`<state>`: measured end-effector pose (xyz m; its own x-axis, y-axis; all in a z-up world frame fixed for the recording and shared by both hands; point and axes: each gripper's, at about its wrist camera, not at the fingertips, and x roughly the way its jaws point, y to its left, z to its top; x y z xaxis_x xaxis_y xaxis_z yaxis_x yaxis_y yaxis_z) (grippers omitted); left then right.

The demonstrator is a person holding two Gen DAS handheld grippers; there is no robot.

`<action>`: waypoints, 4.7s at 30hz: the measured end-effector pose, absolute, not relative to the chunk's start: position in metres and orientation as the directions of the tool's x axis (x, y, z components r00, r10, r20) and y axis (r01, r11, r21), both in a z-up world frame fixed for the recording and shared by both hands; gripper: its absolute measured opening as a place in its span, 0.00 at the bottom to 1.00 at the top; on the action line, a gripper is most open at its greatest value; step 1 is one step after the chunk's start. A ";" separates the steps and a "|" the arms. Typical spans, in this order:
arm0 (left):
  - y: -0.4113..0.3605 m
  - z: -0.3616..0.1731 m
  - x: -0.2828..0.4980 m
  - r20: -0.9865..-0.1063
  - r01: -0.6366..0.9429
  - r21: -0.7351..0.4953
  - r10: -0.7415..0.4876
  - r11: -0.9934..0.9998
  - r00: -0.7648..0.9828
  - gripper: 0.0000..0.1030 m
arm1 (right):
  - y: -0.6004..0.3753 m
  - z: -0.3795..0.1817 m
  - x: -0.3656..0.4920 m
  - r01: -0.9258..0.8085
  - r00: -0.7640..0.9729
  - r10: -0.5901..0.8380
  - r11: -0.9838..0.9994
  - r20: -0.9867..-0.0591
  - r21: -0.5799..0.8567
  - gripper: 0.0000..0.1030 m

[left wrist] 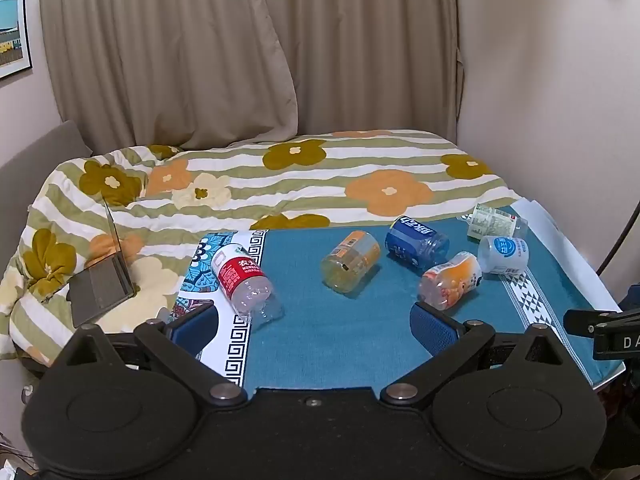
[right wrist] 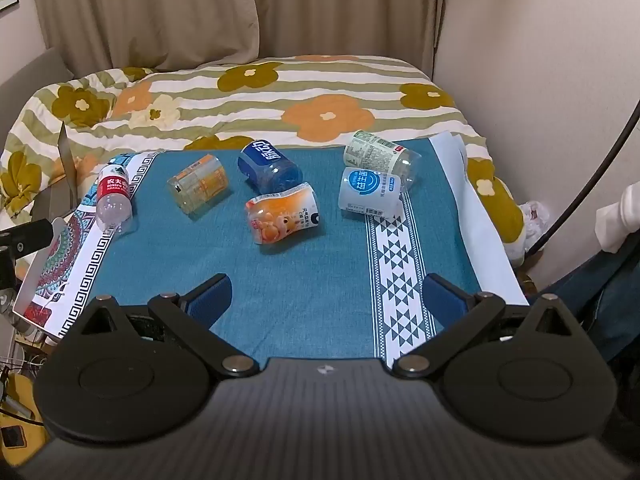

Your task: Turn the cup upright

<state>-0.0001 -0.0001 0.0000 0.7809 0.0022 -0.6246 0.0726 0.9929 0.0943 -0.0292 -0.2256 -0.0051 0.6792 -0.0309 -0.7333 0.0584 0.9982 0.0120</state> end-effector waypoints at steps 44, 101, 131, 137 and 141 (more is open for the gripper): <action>0.000 0.002 0.004 -0.626 0.076 0.088 -0.004 0.993 0.779 1.00 | -0.223 -0.008 -0.025 0.060 0.673 -0.031 0.998 -0.739 0.013 1.00; -0.046 0.012 0.055 -0.638 0.059 0.141 0.045 0.988 0.769 1.00 | -0.285 -0.006 0.028 -0.049 0.635 0.088 0.996 -0.767 0.073 1.00; -0.041 -0.133 0.279 -0.918 0.604 0.088 -0.172 0.792 0.358 0.94 | -0.264 -0.083 0.135 0.290 0.424 -0.060 0.954 -0.903 0.073 1.00; -0.042 -0.151 0.285 -0.940 0.635 0.068 -0.163 0.770 0.299 0.63 | -0.259 -0.092 0.140 0.316 0.399 -0.062 0.946 -0.915 0.073 1.00; -0.040 -0.151 0.284 -0.940 0.633 0.065 -0.166 0.772 0.299 0.62 | -0.259 -0.092 0.141 0.326 0.392 -0.055 0.942 -0.919 0.083 1.00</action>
